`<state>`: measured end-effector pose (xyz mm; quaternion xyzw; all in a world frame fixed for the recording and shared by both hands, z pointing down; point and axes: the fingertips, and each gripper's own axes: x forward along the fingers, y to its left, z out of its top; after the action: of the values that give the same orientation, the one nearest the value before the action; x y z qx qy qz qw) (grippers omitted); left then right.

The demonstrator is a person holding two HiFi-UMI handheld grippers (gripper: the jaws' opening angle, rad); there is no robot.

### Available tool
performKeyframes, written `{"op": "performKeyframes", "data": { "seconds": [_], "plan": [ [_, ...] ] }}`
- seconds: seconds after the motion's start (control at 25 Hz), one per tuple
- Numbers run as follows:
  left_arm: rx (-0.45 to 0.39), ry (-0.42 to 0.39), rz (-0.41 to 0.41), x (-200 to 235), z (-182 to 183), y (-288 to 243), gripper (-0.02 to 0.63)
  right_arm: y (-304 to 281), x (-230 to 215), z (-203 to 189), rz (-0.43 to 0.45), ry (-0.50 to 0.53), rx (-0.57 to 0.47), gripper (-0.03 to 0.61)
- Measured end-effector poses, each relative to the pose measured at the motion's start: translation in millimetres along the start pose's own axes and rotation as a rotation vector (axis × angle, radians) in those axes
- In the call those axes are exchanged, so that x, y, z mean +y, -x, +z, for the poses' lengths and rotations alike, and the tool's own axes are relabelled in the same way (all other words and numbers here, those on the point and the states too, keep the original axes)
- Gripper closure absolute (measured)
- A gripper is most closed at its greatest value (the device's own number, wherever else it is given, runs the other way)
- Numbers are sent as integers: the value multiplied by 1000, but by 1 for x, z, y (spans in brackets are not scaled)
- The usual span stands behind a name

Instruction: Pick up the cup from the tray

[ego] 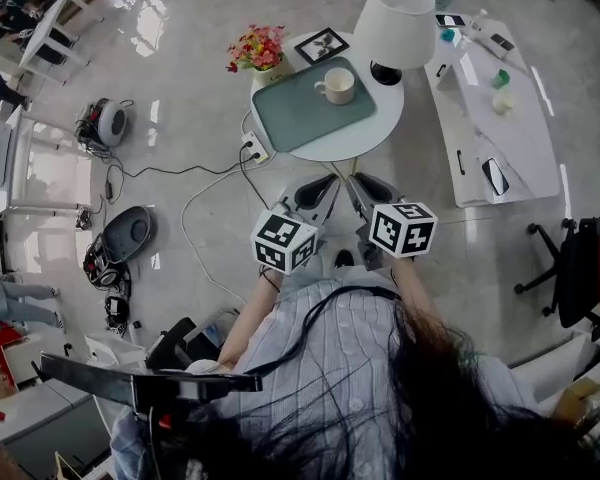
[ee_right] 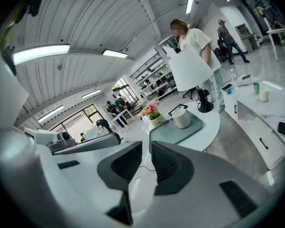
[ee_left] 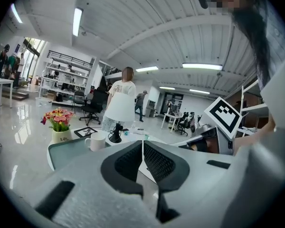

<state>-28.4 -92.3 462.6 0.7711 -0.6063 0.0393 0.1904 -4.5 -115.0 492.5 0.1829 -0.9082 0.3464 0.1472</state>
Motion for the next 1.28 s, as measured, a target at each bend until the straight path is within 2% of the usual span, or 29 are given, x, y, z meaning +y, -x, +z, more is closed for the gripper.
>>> {"op": "performKeyframes", "data": {
  "seconds": [0.24, 0.48, 0.72, 1.04, 1.12, 1.2, 1.28],
  "plan": [
    [2, 4, -13, 41, 14, -19, 600, -29, -19, 23, -52, -23, -29, 523],
    [14, 9, -37, 90, 33, -40, 600, -71, -28, 47, -89, 6, -39, 522],
    [34, 33, -69, 130, 43, -60, 600, -98, -51, 78, -242, 55, -136, 523],
    [77, 63, -130, 171, 41, -91, 600, -146, -83, 80, -275, 48, -68, 520],
    [92, 72, -140, 181, 39, -99, 600, -161, -89, 79, -271, 66, -35, 496],
    [113, 79, -150, 189, 35, -106, 600, -175, -96, 76, -263, 67, -4, 415],
    [131, 87, -159, 198, 31, -111, 600, -189, -104, 73, -264, 62, 20, 366]
  ]
}}
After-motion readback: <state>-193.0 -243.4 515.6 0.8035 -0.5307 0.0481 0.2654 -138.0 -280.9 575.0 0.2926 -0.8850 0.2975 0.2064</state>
